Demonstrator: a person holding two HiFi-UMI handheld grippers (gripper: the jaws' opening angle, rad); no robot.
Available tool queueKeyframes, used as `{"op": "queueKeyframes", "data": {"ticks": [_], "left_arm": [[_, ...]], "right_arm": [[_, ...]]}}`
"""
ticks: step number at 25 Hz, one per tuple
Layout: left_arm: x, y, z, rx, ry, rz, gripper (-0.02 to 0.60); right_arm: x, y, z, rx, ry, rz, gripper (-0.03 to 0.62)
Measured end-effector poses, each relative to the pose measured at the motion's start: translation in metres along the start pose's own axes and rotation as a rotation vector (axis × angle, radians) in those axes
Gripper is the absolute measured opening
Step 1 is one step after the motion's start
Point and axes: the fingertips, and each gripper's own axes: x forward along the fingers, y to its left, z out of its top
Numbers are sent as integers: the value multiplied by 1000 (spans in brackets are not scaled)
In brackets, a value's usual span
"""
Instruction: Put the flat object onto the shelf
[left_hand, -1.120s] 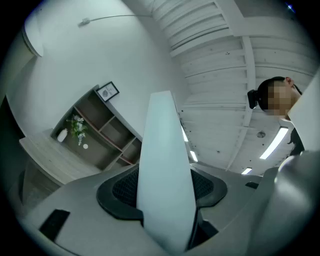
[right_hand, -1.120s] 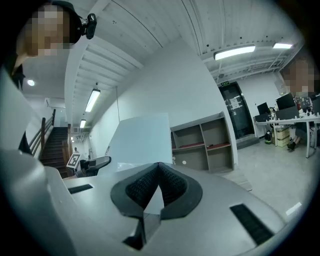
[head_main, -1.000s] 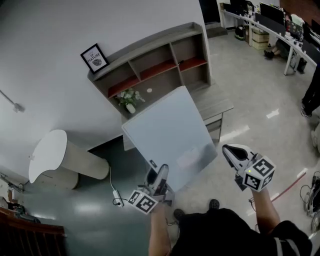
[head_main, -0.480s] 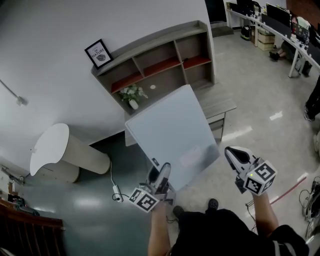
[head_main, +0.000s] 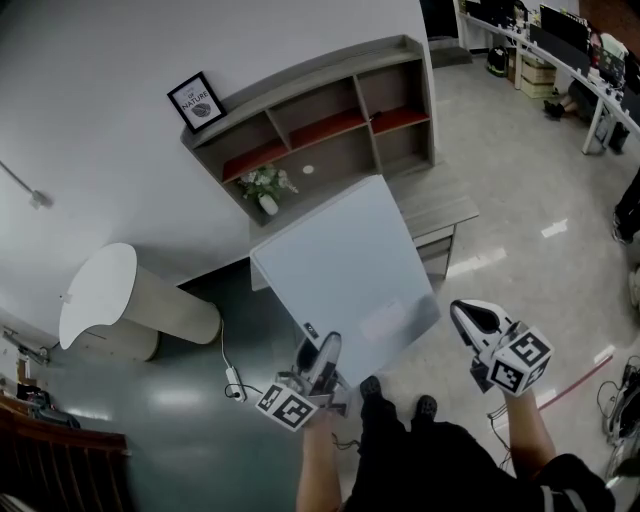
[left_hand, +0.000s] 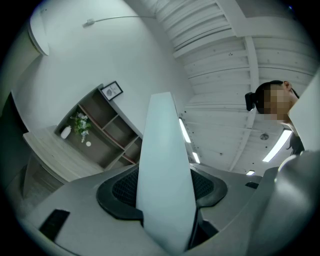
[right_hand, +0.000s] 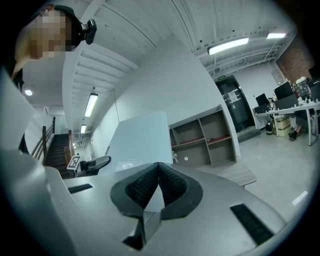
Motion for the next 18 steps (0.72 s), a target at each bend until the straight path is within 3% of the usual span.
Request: {"op": "queueKeyframes", "data": {"ticks": [8, 18], "left_arm": [[15, 36, 7, -29, 13, -1, 273], [83, 103, 52, -51, 26, -98, 272]], "right_arm": [[37, -9, -3, 5, 23, -16, 12], [113, -35, 26, -12, 12, -114, 12]]}}
